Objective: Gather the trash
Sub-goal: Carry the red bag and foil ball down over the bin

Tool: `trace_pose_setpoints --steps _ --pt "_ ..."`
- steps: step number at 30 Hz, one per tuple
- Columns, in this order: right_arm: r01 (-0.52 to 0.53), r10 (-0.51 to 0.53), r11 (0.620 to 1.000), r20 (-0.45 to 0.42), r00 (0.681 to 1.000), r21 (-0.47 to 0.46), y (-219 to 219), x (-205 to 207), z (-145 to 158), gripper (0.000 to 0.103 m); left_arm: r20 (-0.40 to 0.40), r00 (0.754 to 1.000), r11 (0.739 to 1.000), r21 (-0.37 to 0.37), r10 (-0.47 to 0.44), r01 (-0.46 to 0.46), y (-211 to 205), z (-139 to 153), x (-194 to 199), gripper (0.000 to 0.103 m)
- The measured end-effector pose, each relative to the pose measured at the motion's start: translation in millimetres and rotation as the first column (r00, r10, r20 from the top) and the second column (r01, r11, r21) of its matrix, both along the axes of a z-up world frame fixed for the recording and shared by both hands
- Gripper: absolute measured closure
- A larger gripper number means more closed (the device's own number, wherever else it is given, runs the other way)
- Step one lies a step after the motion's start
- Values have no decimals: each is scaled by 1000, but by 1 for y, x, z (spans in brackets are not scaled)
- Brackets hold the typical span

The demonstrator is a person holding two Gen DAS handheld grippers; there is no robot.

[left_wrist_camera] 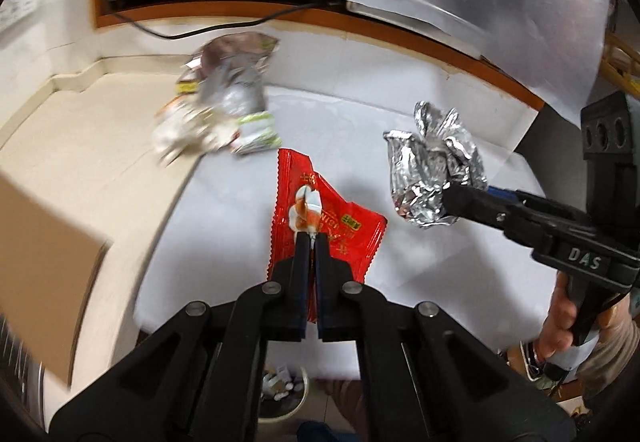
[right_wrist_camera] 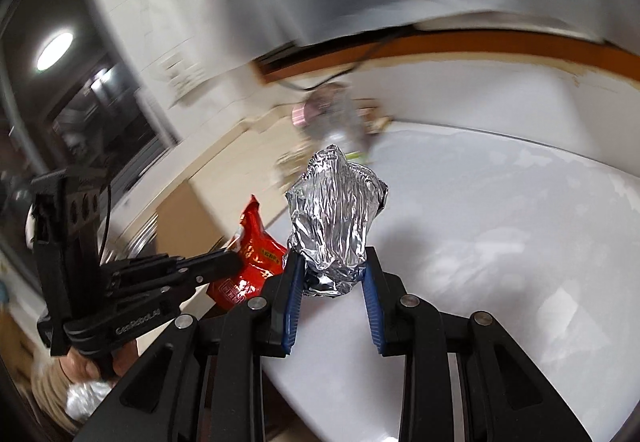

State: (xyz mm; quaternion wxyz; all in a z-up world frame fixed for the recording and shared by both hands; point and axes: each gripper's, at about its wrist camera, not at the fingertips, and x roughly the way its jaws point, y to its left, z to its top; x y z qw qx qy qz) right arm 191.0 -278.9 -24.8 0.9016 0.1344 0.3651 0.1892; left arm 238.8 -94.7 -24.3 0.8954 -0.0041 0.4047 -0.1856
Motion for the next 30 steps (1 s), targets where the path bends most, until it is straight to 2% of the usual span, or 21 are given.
trace_pose_setpoints --steps 4,7,10,15,22,30 --pt "-114 116 993 51 992 -39 46 -52 0 76 42 996 996 39 79 -80 37 0 -68 103" --pt "-185 189 980 57 980 -75 80 -85 -10 76 38 990 990 40 137 -139 62 -11 -110 103" --pt "-261 265 957 15 964 -124 117 -116 -32 76 26 984 983 56 174 -175 79 -31 -141 103" --pt "-359 351 910 -74 933 -207 166 -151 -82 76 -6 973 971 72 229 -228 100 -68 -169 103" --pt "-373 328 884 -197 924 -282 187 -149 -154 76 -73 963 965 57 261 -257 115 -125 -189 103" --pt "-398 297 845 -305 905 -358 197 -123 -230 76 -162 952 966 58 260 -254 118 -182 -184 103"
